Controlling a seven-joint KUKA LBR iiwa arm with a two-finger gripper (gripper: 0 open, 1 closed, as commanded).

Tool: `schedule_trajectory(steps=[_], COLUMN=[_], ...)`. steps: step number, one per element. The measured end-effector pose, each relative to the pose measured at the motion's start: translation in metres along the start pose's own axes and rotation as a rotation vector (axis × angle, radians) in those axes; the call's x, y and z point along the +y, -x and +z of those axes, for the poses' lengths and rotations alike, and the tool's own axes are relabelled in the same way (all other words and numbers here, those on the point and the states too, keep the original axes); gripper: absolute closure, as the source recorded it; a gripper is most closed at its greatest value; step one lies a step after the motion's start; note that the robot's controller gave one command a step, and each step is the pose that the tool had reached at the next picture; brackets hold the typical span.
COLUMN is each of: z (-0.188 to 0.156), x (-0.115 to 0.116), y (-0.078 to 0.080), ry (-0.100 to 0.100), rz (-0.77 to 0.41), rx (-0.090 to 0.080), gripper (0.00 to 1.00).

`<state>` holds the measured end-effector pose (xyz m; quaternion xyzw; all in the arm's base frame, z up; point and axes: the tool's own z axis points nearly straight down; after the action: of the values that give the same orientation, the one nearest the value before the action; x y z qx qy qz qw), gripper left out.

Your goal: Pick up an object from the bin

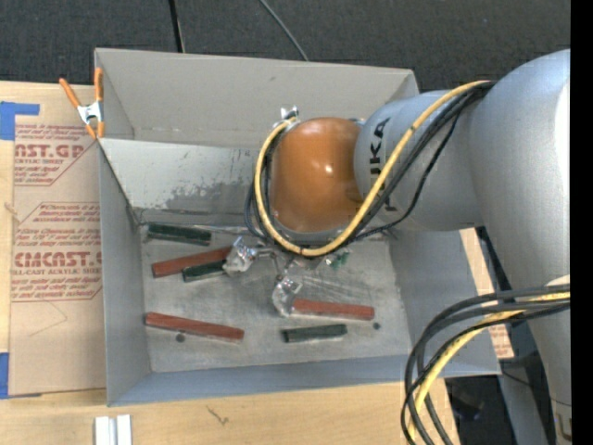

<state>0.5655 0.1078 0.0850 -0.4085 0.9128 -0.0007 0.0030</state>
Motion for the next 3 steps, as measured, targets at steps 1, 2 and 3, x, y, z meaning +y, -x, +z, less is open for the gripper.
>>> schedule_trajectory(steps=[1, 2, 3], z=[0.0, -0.014, -0.039], x=[0.0, -0.002, -0.014], y=[0.001, -0.024, -0.062], ry=[0.0, 0.006, 0.0], rz=[0.0, -0.094, -0.163], rx=[-0.002, 0.001, 0.002], gripper=[0.0, 0.0, 0.0])
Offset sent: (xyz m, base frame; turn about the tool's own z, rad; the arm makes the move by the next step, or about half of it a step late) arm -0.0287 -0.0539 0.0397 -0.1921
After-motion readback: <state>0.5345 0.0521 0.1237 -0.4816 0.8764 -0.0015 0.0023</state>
